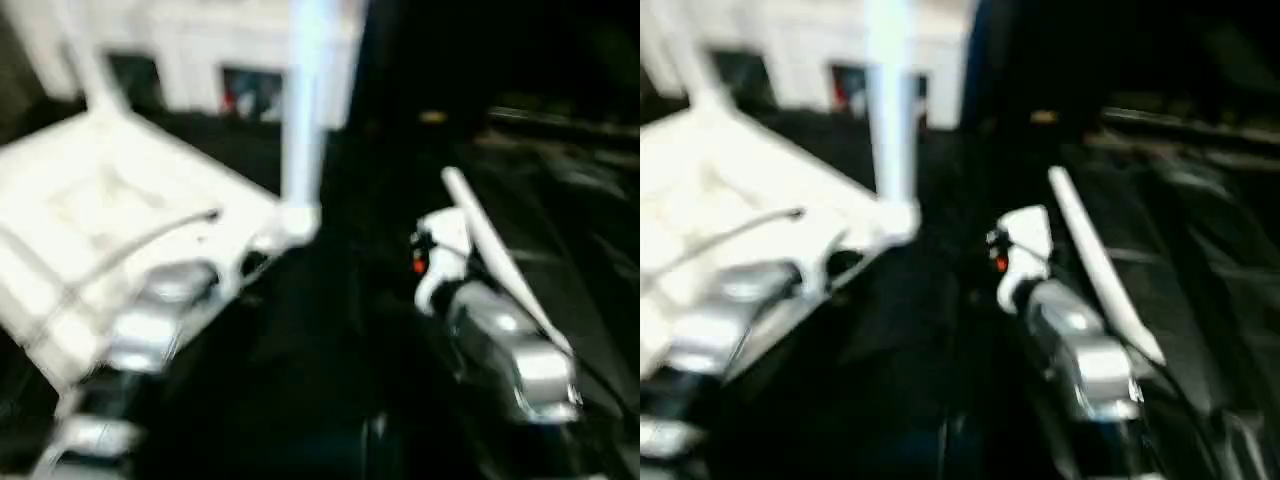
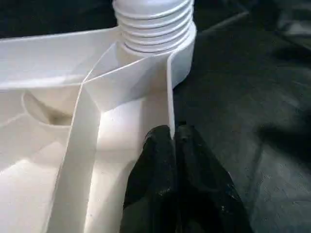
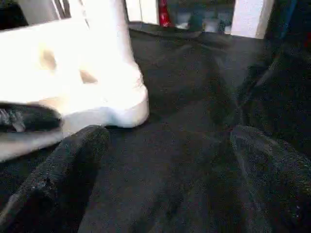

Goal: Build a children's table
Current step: Insert table leg to table base, then rotate leg to tighten

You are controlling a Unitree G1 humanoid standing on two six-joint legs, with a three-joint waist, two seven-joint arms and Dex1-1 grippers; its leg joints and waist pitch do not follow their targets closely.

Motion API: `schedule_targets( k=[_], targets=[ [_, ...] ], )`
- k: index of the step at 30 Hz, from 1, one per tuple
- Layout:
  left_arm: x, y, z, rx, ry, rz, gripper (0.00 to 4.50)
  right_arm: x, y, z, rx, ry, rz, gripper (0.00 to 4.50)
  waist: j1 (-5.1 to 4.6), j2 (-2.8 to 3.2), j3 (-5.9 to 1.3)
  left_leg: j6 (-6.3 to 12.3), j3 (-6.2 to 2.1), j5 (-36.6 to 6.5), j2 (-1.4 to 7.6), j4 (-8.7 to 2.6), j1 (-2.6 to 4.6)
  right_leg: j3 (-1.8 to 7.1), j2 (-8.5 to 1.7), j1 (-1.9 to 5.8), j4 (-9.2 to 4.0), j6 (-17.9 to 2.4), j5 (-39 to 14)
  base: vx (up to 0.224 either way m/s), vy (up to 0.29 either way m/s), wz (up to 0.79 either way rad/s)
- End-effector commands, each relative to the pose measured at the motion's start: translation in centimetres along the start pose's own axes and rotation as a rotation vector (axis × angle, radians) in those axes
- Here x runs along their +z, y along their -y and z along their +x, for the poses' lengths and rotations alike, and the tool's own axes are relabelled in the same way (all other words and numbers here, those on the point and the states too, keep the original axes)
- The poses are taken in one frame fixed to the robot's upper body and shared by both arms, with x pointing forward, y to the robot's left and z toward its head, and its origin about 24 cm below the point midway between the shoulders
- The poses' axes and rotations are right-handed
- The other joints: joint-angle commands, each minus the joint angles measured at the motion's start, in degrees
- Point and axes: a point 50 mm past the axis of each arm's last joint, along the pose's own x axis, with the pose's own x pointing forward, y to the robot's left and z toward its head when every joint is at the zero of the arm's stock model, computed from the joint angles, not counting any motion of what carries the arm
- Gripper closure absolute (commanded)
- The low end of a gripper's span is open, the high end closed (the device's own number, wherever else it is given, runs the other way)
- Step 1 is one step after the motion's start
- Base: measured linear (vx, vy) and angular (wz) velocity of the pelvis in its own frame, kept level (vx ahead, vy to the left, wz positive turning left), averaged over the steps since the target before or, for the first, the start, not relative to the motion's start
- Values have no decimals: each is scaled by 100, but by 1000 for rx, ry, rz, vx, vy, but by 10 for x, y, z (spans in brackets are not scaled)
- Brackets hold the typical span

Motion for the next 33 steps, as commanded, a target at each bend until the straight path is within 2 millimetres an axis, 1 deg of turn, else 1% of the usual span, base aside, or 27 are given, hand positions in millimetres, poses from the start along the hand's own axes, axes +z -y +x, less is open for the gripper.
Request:
schedule_targets(
  k=[1, 2, 3, 4, 5, 6, 7, 9, 10, 12, 15, 16, 18, 20, 21, 22, 23, 24, 25, 26, 27, 28, 29, 30, 31, 32, 33],
  targets=[
    [25, 19, 1, -142, 115, 101, 450, 5, -2, -2, 38, 23, -15, 4, 150, -39, -451, 693, 199, 1111, 408, -275, 153, 93, -443, 334, -451, -516, 1054, -103, 38, 15],
    [23, 24, -1, -215, 111, 158, 450, 6, -3, -4, 100, 29, -10, 4, 167, -7, -440, 530, 228, 540, 504, -356, 158, 49, -439, 348, -450, -818, 780, -103, 38, 15],
    [23, 25, -1, -228, 110, 167, 450, 7, -3, -5, 108, 29, -12, 4, 161, 55, -397, 265, 301, -340, 622, -491, 204, -67, -311, 308, -426, -1315, 230, -89, -1, 8],
    [22, 28, -3, -278, 108, 202, 450, 7, -2, -6, 129, 28, -24, 4, 148, 85, -351, 8, 381, -1280, 718, -593, 256, -106, -225, 208, -442, -1553, -402, -99, 3, 8],
    [20, 32, -5, -339, 101, 235, 450, 7, 0, -7, 139, 23, -39, 4, 127, 76, -333, -112, 419, -1716, 742, -624, 255, -103, -205, 180, -459, -1572, -713, -99, 3, 8],
    [18, 35, -8, -409, 75, 279, 450, 7, 5, -8, 159, 12, -83, 4, 188, 74, -323, -330, 525, -2438, 802, -645, 369, -74, -219, 50, -529, -1518, -1302, -112, -10, 16],
    [17, 35, -9, -423, 65, 291, 450, 6, 6, -8, 171, 8, -103, 4, 224, 67, -281, -515, 613, -2997, 829, -655, 428, -34, -233, -44, -597, -1372, -1872, -121, -22, 25],
    [17, 35, -9, -451, 61, 308, 450, 6, 6, -10, 214, 2, -120, 4, 294, 14, -273, -648, 709, -3289, 856, -650, 478, -4, -273, -107, -680, -1140, -2480, -114, -19, 23],
    [17, 35, -10, -470, 58, 319, 450, 6, 5, -11, 251, -2, -132, 4, 332, -10, -278, -668, 750, -3213, 873, -659, 468, 8, -292, -113, -698, -1018, -2676, -94, 0, 13],
    [17, 35, -10, -520, 56, 342, 450, 5, 4, -17, 355, -26, -166, 4, 338, -56, -295, -640, 769, -3034, 880, -685, 400, -21, -324, -51, -714, -865, -2818, -91, 8, 10],
    [18, 35, -11, -571, 41, 377, 450, 2, 6, -24, 450, -85, -231, 4, 322, -46, -302, -664, 770, -2973, 891, -745, 345, -71, -338, -17, -717, -788, -2885, -80, 30, 0],
    [19, 35, -11, -584, 38, 383, 450, 2, 7, -25, 471, -99, -245, 4, 304, -54, -292, -698, 764, -3076, 884, -766, 319, -94, -326, -21, -723, -773, -2968, -81, 34, -8],
    [21, 34, -10, -598, 38, 400, 450, -1, 8, -29, 521, -136, -270, 4, 289, -60, -266, -755, 744, -3467, 877, -745, 356, -132, -341, -51, -788, -705, -3451, -83, 29, -7],
    [22, 34, -8, -615, 36, 409, 450, -2, 11, -31, 539, -162, -305, 4, 262, -35, -233, -817, 721, -3839, 875, -726, 407, -211, -340, -73, -859, -694, -3803, -89, 23, -5],
    [23, 34, -8, -618, 37, 412, 450, -3, 12, -31, 538, -165, -312, 4, 240, 2, -218, -902, 729, -4235, 894, -811, 400, -366, -258, -21, -845, -697, -3751, -93, 29, -6],
    [24, 34, -7, -626, 38, 416, 450, -3, 16, -29, 513, -167, -343, 4, 261, 107, -221, -1019, 837, -4785, 971, -1239, 85, -618, -38, 308, -384, -799, -2995, -159, 26, -2],
    [24, 34, -7, -626, 38, 416, 450, -3, 16, -29, 512, -167, -344, 4, 461, 140, -246, -1081, 1019, -5084, 1011, -1574, -309, -717, 118, 641, 418, -853, -2161, -159, 26, -2],
    [24, 34, -7, -629, 39, 417, 450, -3, 17, -28, 506, -167, -354, 4, 1087, 152, -278, -1239, 1689, -4744, 705, -1709, -625, -892, 388, 652, 741, -832, -1420, -170, 9, 17],
    [24, 34, -6, -631, 38, 418, 450, -4, 18, -28, 499, -168, -364, 4, 716, -443, -494, -1121, 1455, -2278, 943, -557, 237, -167, -437, 113, 188, -369, -4066, -84, -130, 29],
    [24, 34, -6, -635, 37, 420, 450, -4, 19, -27, 493, -171, -367, 4, 633, -537, -338, -729, 873, -659, 774, 644, 622, 82, -1004, -700, -1001, -425, -5806, -84, -130, 29],
    [24, 35, -5, -641, 35, 427, 450, -5, 21, -24, 453, -173, -378, 4, 662, -287, -209, -192, 594, 107, 659, 655, 248, 429, -844, -377, -1162, -702, -6606, -101, -157, 23],
    [24, 35, -5, -641, 35, 427, 450, -5, 21, -24, 453, -173, -378, 4, 675, -211, -118, -333, 284, -163, 562, 593, 86, 199, -845, 46, -858, -1258, -5651, 0, 0, 0],
    [24, 35, -5, -646, 33, 429, 450, -5, 22, -23, 447, -169, -377, 4, 710, -93, -102, -487, 257, -615, 642, 470, 281, -8, -772, -10, -763, -1338, -4919, 0, 0, 0],
    [24, 35, -4, -649, 31, 433, 450, -5, 22, -23, 442, -162, -376, 4, 522, 45, -194, -899, 283, -3043, 879, -103, 610, -381, -167, -218, -414, -1214, -3578, -86, 56, 8],
    [24, 35, -4, -652, 29, 436, 450, -4, 22, -22, 437, -153, -373, 4, 468, 217, -275, -937, 160, -4293, 1088, -609, 427, -407, -44, 105, -136, -1258, -1490, -156, 65, 2],
    [24, 35, -3, -655, 27, 439, 450, -3, 22, -21, 435, -144, -365, 4, 442, 229, -280, -836, 137, -4366, 1103, -731, 353, -441, -40, 205, -50, -1287, -739, -156, 65, 2],
    [24, 34, -2, -658, 23, 446, 450, -3, 22, -20, 428, -129, -352, 4, 430, 223, -296, -667, 227, -4229, 1040, -787, 376, -454, -78, 232, -135, -1302, -162, -85, 84, -6]
  ],
)
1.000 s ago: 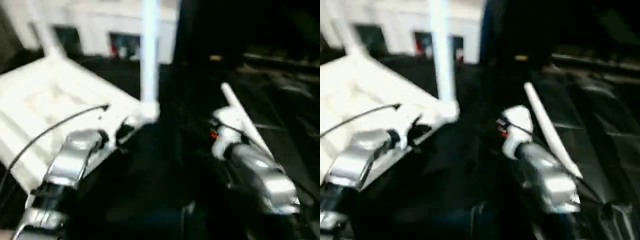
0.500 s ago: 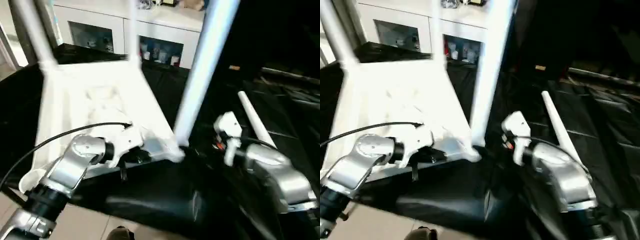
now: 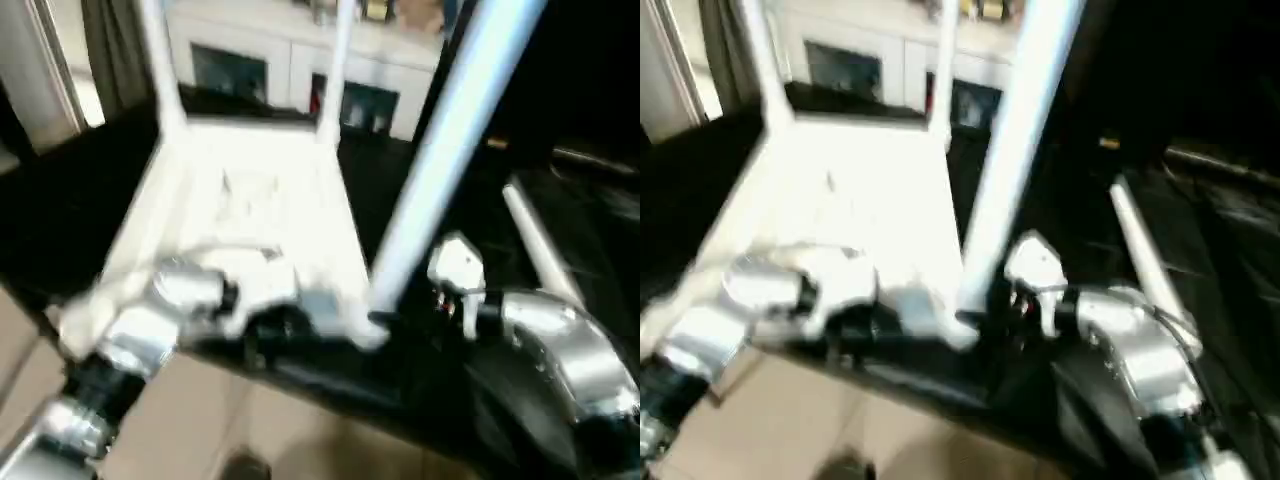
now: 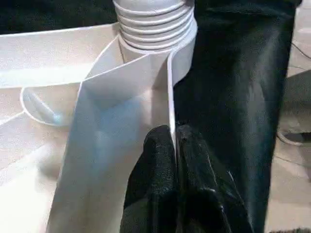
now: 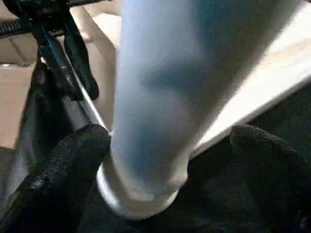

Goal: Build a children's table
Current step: Rotate leg to tighten

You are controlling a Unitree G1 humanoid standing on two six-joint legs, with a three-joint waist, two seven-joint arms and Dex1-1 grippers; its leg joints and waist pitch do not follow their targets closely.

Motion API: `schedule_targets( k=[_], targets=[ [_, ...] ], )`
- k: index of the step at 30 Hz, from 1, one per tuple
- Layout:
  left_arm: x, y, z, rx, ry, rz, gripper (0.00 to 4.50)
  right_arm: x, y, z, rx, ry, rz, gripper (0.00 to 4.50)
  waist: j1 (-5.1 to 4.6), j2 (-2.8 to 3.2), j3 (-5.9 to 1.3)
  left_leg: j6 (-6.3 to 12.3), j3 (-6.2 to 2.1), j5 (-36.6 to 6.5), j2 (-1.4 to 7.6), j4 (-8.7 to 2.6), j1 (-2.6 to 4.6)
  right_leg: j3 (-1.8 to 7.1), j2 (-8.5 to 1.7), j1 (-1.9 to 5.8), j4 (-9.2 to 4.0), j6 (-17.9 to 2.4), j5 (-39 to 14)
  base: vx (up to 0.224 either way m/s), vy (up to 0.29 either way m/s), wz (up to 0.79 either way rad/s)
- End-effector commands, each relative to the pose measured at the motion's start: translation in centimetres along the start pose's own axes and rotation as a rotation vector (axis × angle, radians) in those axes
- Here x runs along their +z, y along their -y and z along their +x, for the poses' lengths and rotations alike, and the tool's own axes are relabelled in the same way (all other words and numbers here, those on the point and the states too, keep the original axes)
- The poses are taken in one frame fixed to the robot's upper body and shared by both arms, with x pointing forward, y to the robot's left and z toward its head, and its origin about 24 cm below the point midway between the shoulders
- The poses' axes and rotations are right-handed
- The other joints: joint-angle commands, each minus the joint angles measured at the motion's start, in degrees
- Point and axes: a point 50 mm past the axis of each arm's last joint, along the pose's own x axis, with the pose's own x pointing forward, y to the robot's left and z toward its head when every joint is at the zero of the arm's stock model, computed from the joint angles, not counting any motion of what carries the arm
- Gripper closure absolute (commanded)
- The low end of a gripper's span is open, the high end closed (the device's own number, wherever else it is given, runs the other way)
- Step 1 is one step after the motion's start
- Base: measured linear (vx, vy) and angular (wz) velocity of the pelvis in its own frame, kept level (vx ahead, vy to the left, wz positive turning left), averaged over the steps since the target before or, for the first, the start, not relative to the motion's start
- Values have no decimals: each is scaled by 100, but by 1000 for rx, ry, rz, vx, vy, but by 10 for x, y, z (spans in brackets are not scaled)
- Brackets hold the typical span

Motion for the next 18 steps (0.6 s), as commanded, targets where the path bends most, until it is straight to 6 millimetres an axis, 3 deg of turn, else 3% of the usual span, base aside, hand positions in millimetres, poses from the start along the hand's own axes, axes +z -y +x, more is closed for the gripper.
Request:
schedule_targets(
  k=[1, 2, 3, 4, 5, 7, 9, 11, 12, 14, 15, 16, 17, 18],
  targets=[
    [20, -9, -3, 23, 40, 92, 450, 3, 7, -4, -40, 16, -5, 4, -154, 156, -407, -413, -117, -3746, 369, -1004, 318, 79, -229, 143, -358, -592, -307, -79, 48, -1],
    [20, -10, -3, 23, 40, 93, 450, 3, 6, -3, -38, 17, -5, 4, -157, 136, -387, -434, -70, -3644, 346, -981, 317, 114, -295, 135, -449, -569, -775, -79, 48, -1],
    [21, -11, -3, 24, 40, 95, 450, 2, 5, -3, -34, 13, -11, 4, -149, 37, -338, -463, 48, -3399, 275, -922, 326, 171, -414, 104, -671, -396, -2037, -66, 11, -4],
    [21, -12, -2, 29, 42, 99, 450, 1, 5, -3, -33, 7, -16, 4, -119, -12, -331, -416, 120, -3025, 239, -839, 409, 164, -517, 68, -864, -177, -3126, -53, -9, -5],
    [22, -13, -1, 33, 44, 101, 450, -1, 4, -3, -31, 4, -18, 4, -118, -24, -344, -378, 140, -2782, 243, -812, 427, 152, -565, 82, -919, -115, -3349, -53, -9, -5],
    [22, -15, 1, 39, 43, 107, 450, -2, 4, -3, -34, 2, -21, 4, -105, -23, -375, -277, 203, -2019, 281, -896, 368, 134, -559, 169, -945, -94, -3043, 0, 0, 0],
    [23, -16, 2, 46, 39, 114, 450, -2, 4, -3, -39, 1, -27, 4, -108, 17, -385, -279, 219, -1919, 314, -949, 361, 104, -521, 174, -914, -182, -2600, -25, -2, -3],
    [23, -20, 3, 68, 36, 124, 450, -2, 4, -4, -49, 5, -24, 4, -130, 41, -364, -331, 220, -2186, 326, -984, 357, 44, -483, 176, -907, -199, -2465, -63, 10, -8],
    [23, -20, 3, 69, 36, 125, 450, -2, 4, -4, -49, 5, -24, 4, -132, 32, -350, -372, 223, -2463, 322, -975, 402, -4, -487, 154, -954, -130, -2668, -52, 12, -5],
    [23, -22, 4, 78, 35, 127, 450, -1, 4, -4, -56, 8, -23, 4, -159, 50, -313, -404, 214, -2942, 322, -941, 486, -163, -494, 126, -1070, 54, -3188, -55, 10, -2],
    [23, -23, 4, 85, 30, 127, 450, -1, 4, -4, -62, 11, -21, 4, -183, 64, -305, -414, 208, -3126, 340, -973, 477, -235, -462, 150, -1075, 107, -3218, -57, 10, -2],
    [22, -24, 5, 105, 26, 132, 450, -1, 4, -4, -75, 18, -8, 4, -182, 242, -268, -509, 280, -3961, 490, -1390, 212, -475, -193, 391, -671, 44, -2620, -129, -5, 4],
    [22, -26, 6, 128, 22, 155, 450, -1, 4, -4, -94, 29, 6, 4, 36, 341, -290, -658, 435, -4735, 579, -1810, -365, -461, 3, 809, 482, -131, -1509, -129, -5, 4],
    [21, -26, 7, 137, 13, 183, 450, 0, 5, -4, -114, 38, 15, 4, 581, 318, -307, -764, 1104, -4378, 372, -1841, -494, -423, 296, 595, 705, -143, -735, -132, -25, 20]
  ],
)
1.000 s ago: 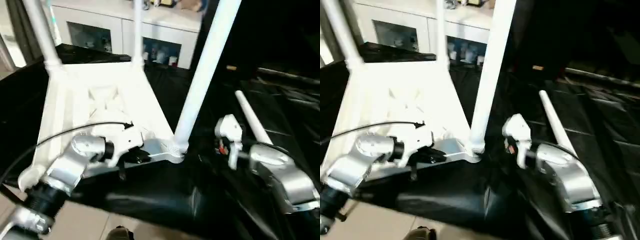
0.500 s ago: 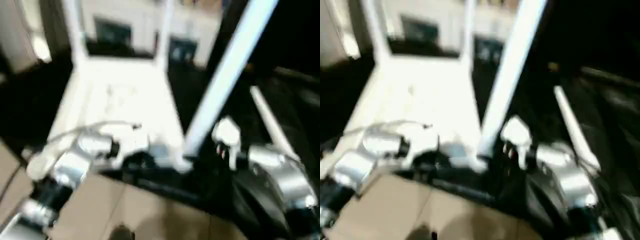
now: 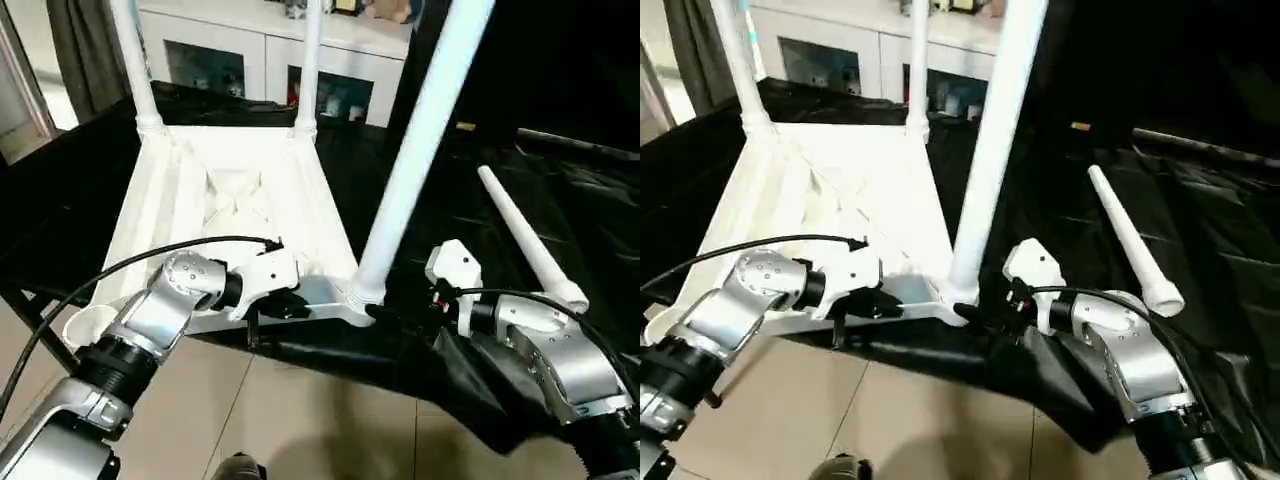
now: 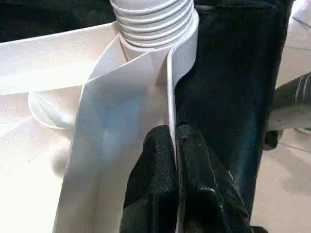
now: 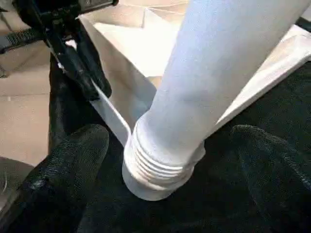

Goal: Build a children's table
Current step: Rotate leg to tighten

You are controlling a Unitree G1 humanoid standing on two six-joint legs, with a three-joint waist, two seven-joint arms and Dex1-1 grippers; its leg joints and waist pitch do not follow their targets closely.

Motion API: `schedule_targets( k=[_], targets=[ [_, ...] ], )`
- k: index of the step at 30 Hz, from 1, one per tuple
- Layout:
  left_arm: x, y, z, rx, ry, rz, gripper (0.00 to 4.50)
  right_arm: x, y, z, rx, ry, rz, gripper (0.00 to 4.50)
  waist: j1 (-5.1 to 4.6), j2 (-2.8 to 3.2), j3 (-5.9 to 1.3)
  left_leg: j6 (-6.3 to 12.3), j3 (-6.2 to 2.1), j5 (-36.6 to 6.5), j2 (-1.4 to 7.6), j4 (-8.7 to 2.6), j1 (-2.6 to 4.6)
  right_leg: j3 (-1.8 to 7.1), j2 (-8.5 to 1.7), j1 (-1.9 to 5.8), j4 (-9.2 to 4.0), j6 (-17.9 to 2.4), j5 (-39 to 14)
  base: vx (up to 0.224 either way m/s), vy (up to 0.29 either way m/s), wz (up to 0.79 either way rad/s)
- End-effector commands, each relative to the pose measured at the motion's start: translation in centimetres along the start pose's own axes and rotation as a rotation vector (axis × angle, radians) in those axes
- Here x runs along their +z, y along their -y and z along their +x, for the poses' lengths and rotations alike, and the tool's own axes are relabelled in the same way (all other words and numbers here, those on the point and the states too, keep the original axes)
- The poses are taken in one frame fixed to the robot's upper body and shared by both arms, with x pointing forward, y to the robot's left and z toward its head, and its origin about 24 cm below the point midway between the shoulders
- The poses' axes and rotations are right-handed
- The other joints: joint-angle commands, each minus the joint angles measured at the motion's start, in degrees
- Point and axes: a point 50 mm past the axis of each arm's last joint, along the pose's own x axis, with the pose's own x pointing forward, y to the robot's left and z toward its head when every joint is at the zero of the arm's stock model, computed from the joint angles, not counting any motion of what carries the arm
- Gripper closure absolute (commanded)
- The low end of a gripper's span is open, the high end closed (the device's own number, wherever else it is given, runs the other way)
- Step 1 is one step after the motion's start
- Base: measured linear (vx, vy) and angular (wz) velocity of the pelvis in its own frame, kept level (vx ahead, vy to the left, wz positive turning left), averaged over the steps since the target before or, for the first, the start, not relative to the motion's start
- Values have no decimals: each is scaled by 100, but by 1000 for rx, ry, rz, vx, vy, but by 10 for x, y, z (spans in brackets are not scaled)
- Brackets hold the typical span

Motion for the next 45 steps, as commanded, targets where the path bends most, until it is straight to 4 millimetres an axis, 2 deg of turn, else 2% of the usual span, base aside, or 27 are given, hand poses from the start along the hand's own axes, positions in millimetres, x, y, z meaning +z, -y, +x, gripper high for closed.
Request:
schedule_targets(
  k=[1, 2, 3, 4, 6, 7, 12, 18, 21, 22, 28, 29, 30, 31, 32, 33, 34, 35, 36, 37, 38, 39, 40, 41, 43, 44, 45],
  targets=[
    [15, -9, -3, 86, 21, 132, 450, 8, 5, 3, -72, 31, 23, 4, 185, -326, -618, -837, 145, -2072, 163, -465, 456, 573, -334, -22, -382, 277, -3128, 76, -167, 16],
    [14, -10, -2, 102, 8, 137, 450, 8, 5, 3, -89, 35, 40, 4, 79, -486, -494, -620, -125, -986, 61, 637, 797, 652, -794, -633, -1218, 287, -4916, 76, -167, 16],
    [13, -11, -1, 114, 1, 113, 450, 9, 5, 5, -107, 47, 61, 4, 238, -360, -545, 109, -577, 637, -252, 473, 23, 1077, -636, 99, -1117, 50, -4873, 186, -184, -3],
    [14, -12, 1, 131, 13, 72, 450, 10, 3, 7, -138, 68, 97, 4, 395, -142, -586, 56, -522, 834, 8, 58, 78, 910, -558, 183, -839, -320, -2889, 70, -39, 6],
    [16, -11, 2, 137, 38, 58, 450, 9, 1, 8, -160, 81, 122, 4, 147, -31, -637, -248, -484, -123, 249, -189, 361, 635, -54, -117, -441, -783, 23, 35, -19, 3],
    [17, -11, 2, 131, 50, 61, 450, 9, 0, 9, -160, 81, 124, 4, 72, -54, -657, -263, -424, -513, 177, -233, 218, 637, -68, 20, -442, -966, 643, 0, 0, 0],
    [18, -11, 1, 121, 76, 68, 450, 8, -5, 11, -156, 77, 123, 4, -12, -68, -603, -279, -331, -1330, 122, -340, 195, 666, -159, 96, -694, -705, -512, 0, 0, 0],
    [16, -12, -1, 116, 54, 65, 450, 9, -4, 13, -174, 73, 131, 4, -119, 8, -452, -103, -266, -3193, 95, -437, 711, 451, -82, 224, -1246, -483, -3388, 0, 0, 0],
    [16, -13, -2, 115, 53, 64, 450, 9, -5, 13, -175, 73, 129, 4, -157, 26, -446, -85, -295, -3372, 134, -550, 816, 425, -67, 327, -1251, -562, -3048, 81, 40, -4],
    [15, -13, -3, 116, 51, 63, 450, 10, -4, 14, -178, 76, 131, 4, -169, 36, -511, 21, -273, -2953, 131, -620, 733, 493, -65, 494, -1188, -749, -2480, 121, 36, -3],
    [14, -14, -5, 111, 45, 64, 450, 12, -4, 16, -183, 84, 144, 4, -143, 44, -696, 649, -164, -1086, -3, -542, 703, 512, 90, 806, -968, -1042, -94, 152, 17, 2],
    [14, -15, -6, 110, 43, 64, 450, 12, -5, 17, -179, 86, 153, 4, -171, 187, -740, 264, -71, -1268, 205, -626, 1272, 612, 218, 457, -799, -1059, -20, 196, -6, 6],
    [13, -15, -7, 109, 41, 65, 450, 12, -5, 17, -178, 86, 154, 4, -363, 70, -681, 41, -363, -1210, 561, -683, 1738, 493, 257, -61, -424, -870, 189, 219, -41, -27],
    [13, -15, -7, 109, 39, 65, 450, 12, -6, 17, -179, 86, 153, 4, -408, -16, -625, 190, -406, -1178, 724, -657, 1958, 520, 9, -405, -239, -637, 277, 216, -90, -66],
    [13, -15, -7, 108, 39, 66, 450, 12, -6, 17, -180, 85, 149, 4, -418, -104, -601, 240, -314, -1248, 633, -643, 1819, 591, -67, -302, -276, -602, 377, 216, -90, -66],
    [13, -15, -7, 108, 39, 66, 450, 12, -6, 17, -180, 85, 149, 4, -308, -212, -579, 162, 4, -1480, 265, -551, 1501, 754, -58, 48, -468, -692, 527, 254, -106, -59],
    [12, -14, -7, 103, 36, 69, 450, 11, -6, 16, -186, 84, 149, 4, 269, -273, -755, 707, -188, -1192, -557, 666, 132, 1724, -712, 1285, -971, -264, 664, 285, -42, 6],
    [12, -14, -7, 103, 36, 69, 450, 11, -6, 16, -186, 84, 149, 4, 178, -379, -687, 716, -292, -1039, -517, 900, -161, 1831, -629, 1328, -973, -492, 1485, 285, -42, 6],
    [12, -13, -7, 98, 35, 73, 450, 11, -6, 16, -186, 82, 149, 4, 197, -368, -712, 568, -459, -350, -503, 915, -538, 1601, -332, 1515, -703, -580, 3641, 267, 28, 42],
    [12, -13, -8, 95, 35, 76, 450, 11, -6, 15, -186, 81, 149, 4, 253, -199, -820, 642, -557, 265, -352, 584, -552, 1328, -60, 1561, -475, -197, 5052, 85, 63, 24],
    [12, -13, -8, 95, 35, 76, 450, 11, -6, 15, -186, 81, 149, 4, -24, 325, -929, 1517, -845, 1939, 24, 97, 244, 418, 548, 894, 142, 784, 4001, 85, 63, 24],
    [12, -12, -8, 91, 36, 78, 450, 10, -6, 15, -186, 80, 149, 4, -332, 532, -897, 1938, -1173, 2249, 235, 216, 893, 117, 582, -65, 422, 730, 1525, 0, 0, 0],
    [11, -9, -7, 75, 40, 86, 450, 10, -7, 15, -185, 78, 150, 4, -291, 363, -859, 2906, -1631, 3715, 580, 141, 1067, 287, 475, -457, 733, 396, -619, 105, -41, -20],
    [11, -9, -7, 75, 40, 86, 450, 10, -7, 15, -185, 78, 150, 4, -244, 311, -818, 2860, -1564, 4330, 622, 281, 1041, 418, 345, -674, 783, 540, -391, 105, -41, -20],
    [9, -7, -7, 71, 47, 77, 450, 10, -7, 15, -185, 77, 150, 4, -289, 23, -861, 2484, -1174, 6614, 380, 462, 901, 664, 200, -867, 528, 832, 1306, 10, 18, 0],
    [10, -5, -8, 56, 69, 53, 450, 10, -8, 16, -185, 77, 150, 4, -299, -294, -803, 1721, -703, 5904, -338, 615, 496, 941, 25, -794, -331, 246, 3662, -119, 57, 2],
    [10, -5, -8, 56, 69, 53, 450, 10, -8, 16, -185, 77, 150, 4, -344, -546, -800, 1473, -525, 4408, -601, 583, 224, 1055, -39, -541, -439, 457, 4328, -285, 53, 22]
  ],
)
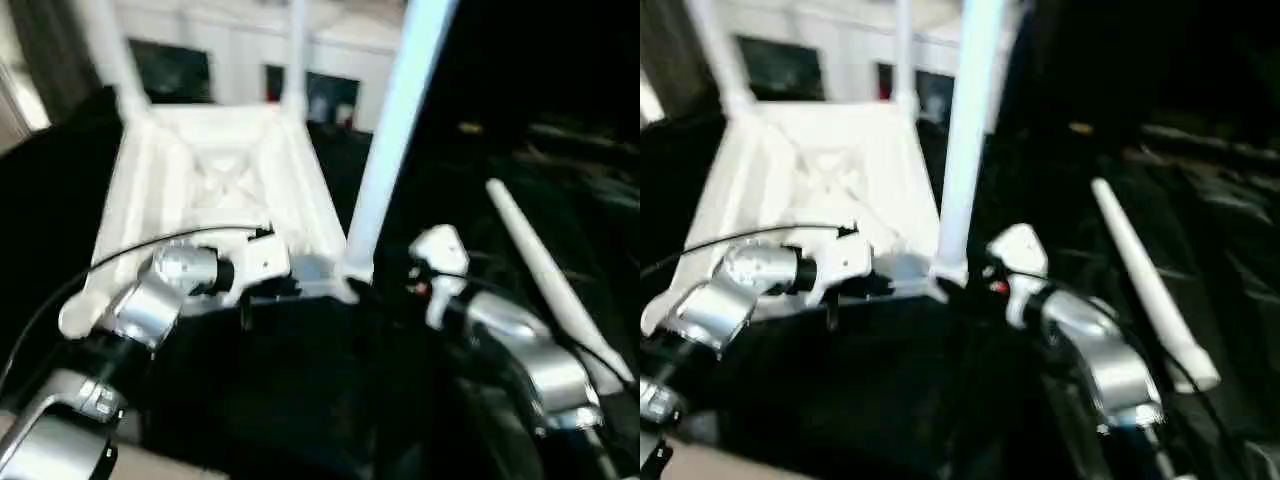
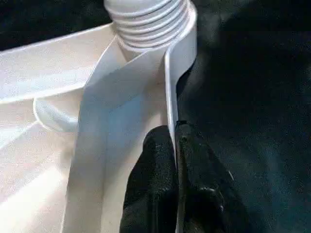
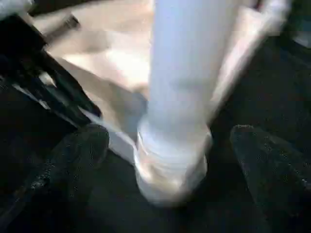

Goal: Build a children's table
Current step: Rotate leg to tighten

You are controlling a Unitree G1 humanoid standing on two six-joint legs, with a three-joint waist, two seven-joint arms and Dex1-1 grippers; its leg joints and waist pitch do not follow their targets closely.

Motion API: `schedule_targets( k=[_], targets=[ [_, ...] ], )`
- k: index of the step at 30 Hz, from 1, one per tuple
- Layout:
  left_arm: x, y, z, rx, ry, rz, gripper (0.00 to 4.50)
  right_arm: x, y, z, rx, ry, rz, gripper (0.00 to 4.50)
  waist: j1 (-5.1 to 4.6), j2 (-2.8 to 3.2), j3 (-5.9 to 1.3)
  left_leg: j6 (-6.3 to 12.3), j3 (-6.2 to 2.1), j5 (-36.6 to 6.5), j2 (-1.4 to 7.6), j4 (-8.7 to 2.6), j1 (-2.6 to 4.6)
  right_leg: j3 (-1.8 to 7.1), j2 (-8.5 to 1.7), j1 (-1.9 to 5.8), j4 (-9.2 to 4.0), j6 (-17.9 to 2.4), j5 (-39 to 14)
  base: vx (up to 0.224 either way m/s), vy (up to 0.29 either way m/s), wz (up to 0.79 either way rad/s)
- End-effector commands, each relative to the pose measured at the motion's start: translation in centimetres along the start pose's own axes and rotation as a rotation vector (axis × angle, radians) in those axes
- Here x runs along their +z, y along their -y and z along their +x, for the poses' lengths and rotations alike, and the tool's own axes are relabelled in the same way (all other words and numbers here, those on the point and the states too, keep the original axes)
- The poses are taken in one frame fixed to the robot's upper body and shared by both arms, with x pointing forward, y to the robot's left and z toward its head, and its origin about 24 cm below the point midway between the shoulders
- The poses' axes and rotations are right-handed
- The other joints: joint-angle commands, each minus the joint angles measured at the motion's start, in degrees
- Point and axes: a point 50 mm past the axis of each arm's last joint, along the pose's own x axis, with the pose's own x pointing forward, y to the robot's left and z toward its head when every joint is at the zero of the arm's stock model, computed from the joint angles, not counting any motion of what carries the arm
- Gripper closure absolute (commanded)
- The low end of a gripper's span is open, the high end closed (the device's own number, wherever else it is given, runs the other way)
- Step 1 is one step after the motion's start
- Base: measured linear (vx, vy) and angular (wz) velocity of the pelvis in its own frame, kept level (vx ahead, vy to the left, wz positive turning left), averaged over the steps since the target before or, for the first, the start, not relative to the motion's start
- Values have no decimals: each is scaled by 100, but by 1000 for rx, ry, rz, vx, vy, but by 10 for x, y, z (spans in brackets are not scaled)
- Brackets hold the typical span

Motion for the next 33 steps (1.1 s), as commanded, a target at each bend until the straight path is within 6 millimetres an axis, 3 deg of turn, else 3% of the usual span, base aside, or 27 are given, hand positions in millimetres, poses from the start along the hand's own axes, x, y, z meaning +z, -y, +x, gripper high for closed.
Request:
schedule_targets(
  k=[1, 2, 3, 4, 5, 7, 9, 10, 11, 13, 15, 20, 27, 32, 33],
  targets=[
    [12, 7, 6, -60, 65, 13, 450, -1, 3, -3, -17, -2, 9, 4, 114, -120, -408, 653, 6, 1620, 277, -30, 87, 528, -687, 479, -665, -493, 2943, -184, 1, 45],
    [12, 7, 6, -60, 65, 13, 450, -1, 3, -3, -17, -2, 9, 4, 132, -68, -412, 438, -29, 795, 398, -108, 119, 553, -778, 532, -772, -921, 2335, -184, 1, 45],
    [12, 8, 6, -69, 72, -9, 450, -1, 3, -3, -17, -1, 10, 4, 37, 36, -392, 65, -67, 264, 483, -372, 77, 346, -631, 728, -738, -1547, 882, -79, -54, 23],
    [12, 9, 6, -75, 75, -20, 450, -1, 3, -3, -17, 0, 11, 4, -1, 74, -370, -49, -52, 190, 539, -522, 73, 194, -485, 712, -742, -1624, 92, -31, -80, 4],
    [12, 9, 6, -77, 76, -23, 450, -1, 3, -3, -17, 1, 11, 4, -100, 205, -317, -148, 51, -550, 679, -765, 192, -1, -161, 571, -780, -1468, -1555, -31, -80, 4],
    [11, 10, 4, -85, 76, -23, 450, 0, 3, -3, -17, 1, 11, 4, -183, 209, -266, -202, 98, -1458, 777, -878, 256, -58, -104, 534, -861, -1224, -2314, -23, -33, 8],
    [10, 10, 3, -93, 74, -21, 450, 0, 5, -3, -19, -1, 3, 4, -220, 224, -220, -313, 146, -2069, 808, -885, 342, -113, -138, 477, -985, -988, -3120, -57, -57, 20],
    [10, 10, 3, -93, 74, -21, 450, 0, 5, -3, -19, -1, 3, 4, -236, 227, -217, -339, 135, -2142, 820, -893, 343, -146, -163, 503, -1011, -915, -3297, -75, -73, 23],
    [10, 10, 2, -94, 75, -22, 450, 0, 6, -4, -21, -3, -1, 4, -246, 205, -245, -376, 113, -1972, 840, -917, 278, -172, -219, 602, -1015, -781, -3404, 0, 0, 0],
    [10, 9, 1, -100, 73, -30, 450, 1, 8, -5, -24, -3, -4, 4, -229, 202, -248, -386, 123, -1527, 838, -932, 228, -163, -263, 621, -1034, -658, -3451, 0, 0, 0],
    [10, 10, 1, -105, 71, -32, 450, 1, 8, -6, -25, -2, -3, 4, -242, 213, -263, -387, 125, -1446, 845, -947, 202, -182, -267, 637, -1028, -651, -3441, 0, 0, 0],
    [11, 11, 0, -125, 74, -44, 450, 2, 6, -10, 47, 9, 15, 4, -256, 215, -290, -356, 160, -1106, 883, -967, 164, -201, -249, 670, -938, -926, -2646, 0, 0, 0],
    [11, 12, -2, -154, 77, -38, 450, -4, 9, -20, 133, -59, -61, 4, -219, 208, -324, -250, 241, -714, 903, -969, 168, -185, -215, 720, -788, -1396, -1513, 0, 0, 0],
    [12, 14, -2, -170, 84, -39, 450, -4, 10, -19, 155, -81, -102, 4, -215, 200, -317, -261, 234, -754, 908, -974, 148, -191, -233, 745, -796, -1357, -1703, 0, 0, 0],
    [12, 15, -2, -175, 83, -39, 450, -4, 11, -17, 157, -89, -118, 4, -222, 177, -311, -272, 234, -796, 911, -978, 148, -193, -233, 742, -811, -1320, -1797, 0, 0, 0]
  ],
)
